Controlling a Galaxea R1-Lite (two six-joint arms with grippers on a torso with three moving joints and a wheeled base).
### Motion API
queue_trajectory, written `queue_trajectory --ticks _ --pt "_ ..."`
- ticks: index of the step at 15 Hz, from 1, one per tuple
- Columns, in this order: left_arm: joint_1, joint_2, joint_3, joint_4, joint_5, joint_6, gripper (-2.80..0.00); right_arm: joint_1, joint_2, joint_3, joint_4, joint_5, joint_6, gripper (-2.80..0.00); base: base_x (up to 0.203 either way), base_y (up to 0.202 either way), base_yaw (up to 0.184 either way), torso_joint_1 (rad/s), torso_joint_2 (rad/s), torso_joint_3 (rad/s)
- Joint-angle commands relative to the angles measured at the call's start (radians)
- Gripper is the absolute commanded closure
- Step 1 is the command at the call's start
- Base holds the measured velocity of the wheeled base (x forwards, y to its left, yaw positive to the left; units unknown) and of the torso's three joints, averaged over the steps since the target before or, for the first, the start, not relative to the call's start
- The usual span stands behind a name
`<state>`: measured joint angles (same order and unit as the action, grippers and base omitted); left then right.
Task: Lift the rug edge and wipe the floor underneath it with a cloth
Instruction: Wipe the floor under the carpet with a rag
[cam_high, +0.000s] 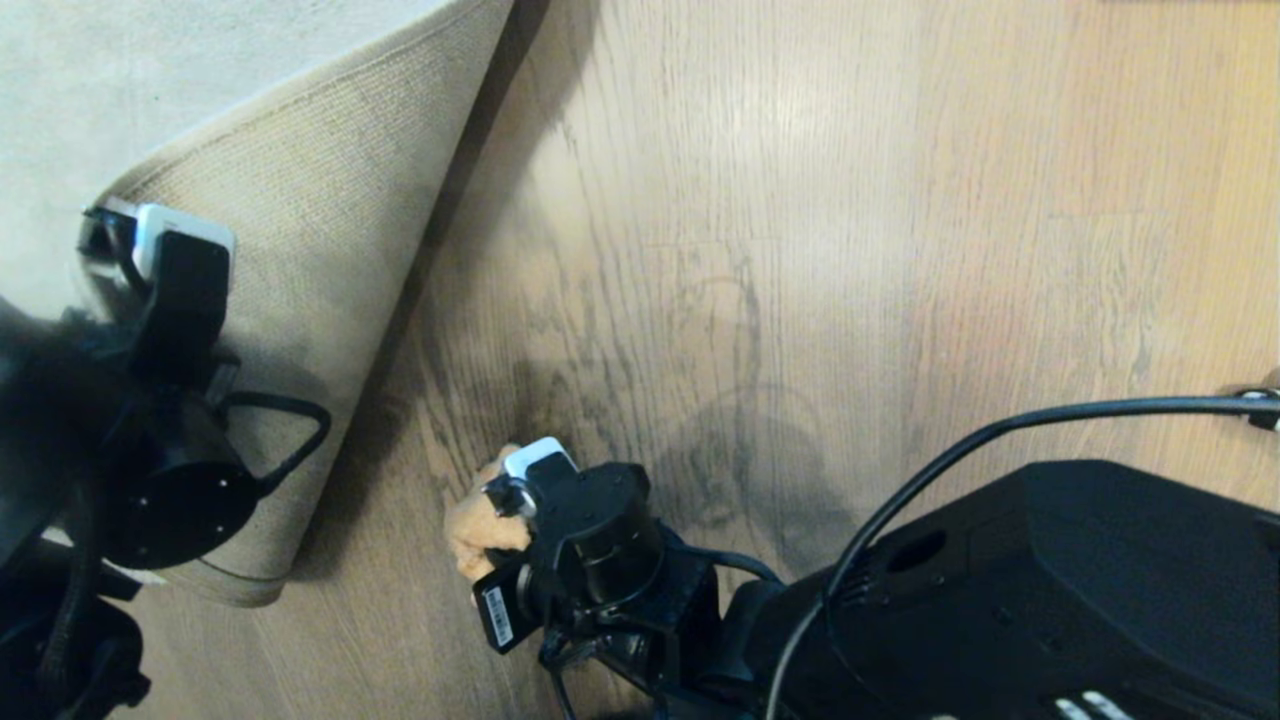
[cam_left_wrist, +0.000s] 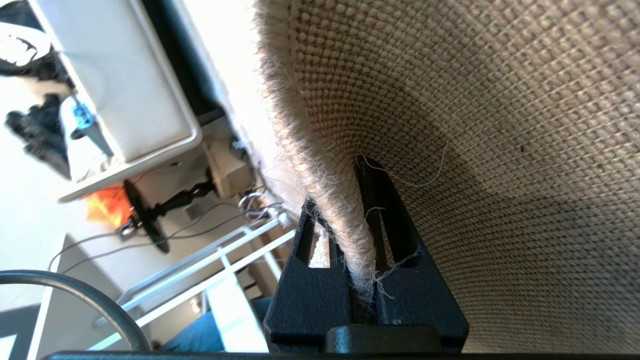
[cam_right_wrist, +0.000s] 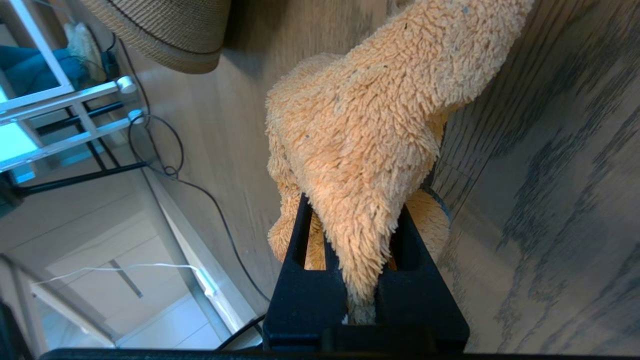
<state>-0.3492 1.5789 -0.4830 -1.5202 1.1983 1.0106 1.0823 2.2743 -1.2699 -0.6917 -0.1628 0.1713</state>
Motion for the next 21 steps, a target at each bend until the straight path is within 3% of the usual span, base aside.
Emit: queue_trajectory --ticks 1,5,9,21 --pt "-0.031 -0.002 0.0 -0.049 0.006 0.006 0.0 0.021 0.036 -0.012 -0.005 -0.024 0.001 0.0 0.0 0.0 0.0 0.0 0.0 0.0" --pt "-0.034 0.0 0.004 -0.049 0.006 0.006 0.0 0.039 0.116 -0.083 -0.029 -0.111 -0.002 0.0 0.0 0.0 0.0 0.0 0.0 0.0" --pt "-0.034 0.0 0.011 -0.049 0.006 0.005 0.0 0.029 0.165 -0.092 -0.138 -0.127 -0.011 0.0 0.0 0.0 0.0 0.0 0.0 0.0" --pt "-0.034 0.001 0.024 -0.049 0.006 0.002 0.0 -0.144 0.182 -0.017 -0.343 -0.121 -0.226 0.0 0.0 0.0 0.0 0.0 0.0 0.0"
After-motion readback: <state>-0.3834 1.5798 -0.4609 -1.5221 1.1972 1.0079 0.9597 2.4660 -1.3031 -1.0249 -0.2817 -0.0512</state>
